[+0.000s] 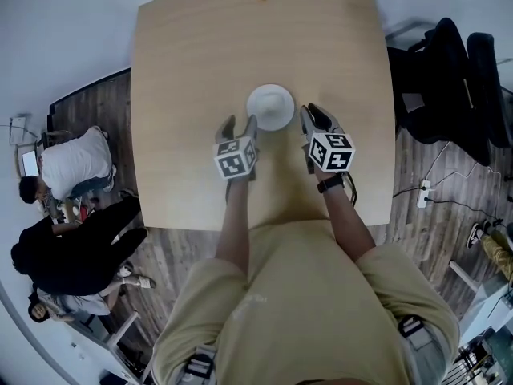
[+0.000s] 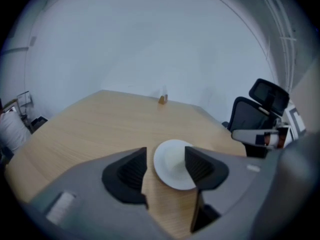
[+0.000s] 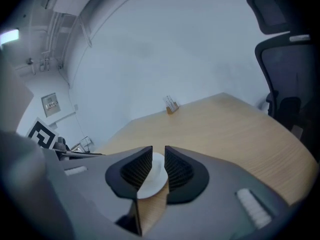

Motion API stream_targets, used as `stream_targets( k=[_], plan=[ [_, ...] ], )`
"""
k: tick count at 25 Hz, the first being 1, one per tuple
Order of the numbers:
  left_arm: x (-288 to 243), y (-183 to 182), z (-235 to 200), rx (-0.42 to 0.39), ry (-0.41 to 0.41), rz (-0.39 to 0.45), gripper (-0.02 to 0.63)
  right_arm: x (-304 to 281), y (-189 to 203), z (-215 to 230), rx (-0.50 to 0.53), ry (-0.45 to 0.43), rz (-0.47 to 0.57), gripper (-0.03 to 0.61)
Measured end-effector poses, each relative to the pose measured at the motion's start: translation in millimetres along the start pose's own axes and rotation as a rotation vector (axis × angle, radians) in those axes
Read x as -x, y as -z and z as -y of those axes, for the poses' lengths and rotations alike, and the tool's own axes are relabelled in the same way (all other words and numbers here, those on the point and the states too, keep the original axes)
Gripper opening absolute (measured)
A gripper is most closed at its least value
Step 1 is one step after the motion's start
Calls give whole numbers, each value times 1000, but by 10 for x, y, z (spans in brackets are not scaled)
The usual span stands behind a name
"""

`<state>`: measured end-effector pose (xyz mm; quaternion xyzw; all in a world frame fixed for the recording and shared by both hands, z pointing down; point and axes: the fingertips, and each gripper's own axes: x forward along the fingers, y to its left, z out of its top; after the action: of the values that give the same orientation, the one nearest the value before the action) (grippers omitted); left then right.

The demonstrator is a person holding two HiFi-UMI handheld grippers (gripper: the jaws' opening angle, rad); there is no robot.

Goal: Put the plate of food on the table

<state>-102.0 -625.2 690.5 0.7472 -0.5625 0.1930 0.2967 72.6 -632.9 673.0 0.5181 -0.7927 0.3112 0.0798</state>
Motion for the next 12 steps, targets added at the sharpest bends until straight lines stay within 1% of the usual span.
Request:
stream_targets(
  k=[3,7,9,12],
  plan=[
    [276,-155,194,-56,17,95,224,298,-183,-99,64,-7,89,69],
    [649,-286,407,-103,5,211,160,676,-315,-204,128,-6,159,54],
    [806,-311,507,-119,2,250,139,847,-373,-266,156,-13,188,46],
    [1025,-311,673,-143,6,284,104,1106,-439,-366,195,-26,228,29]
  ],
)
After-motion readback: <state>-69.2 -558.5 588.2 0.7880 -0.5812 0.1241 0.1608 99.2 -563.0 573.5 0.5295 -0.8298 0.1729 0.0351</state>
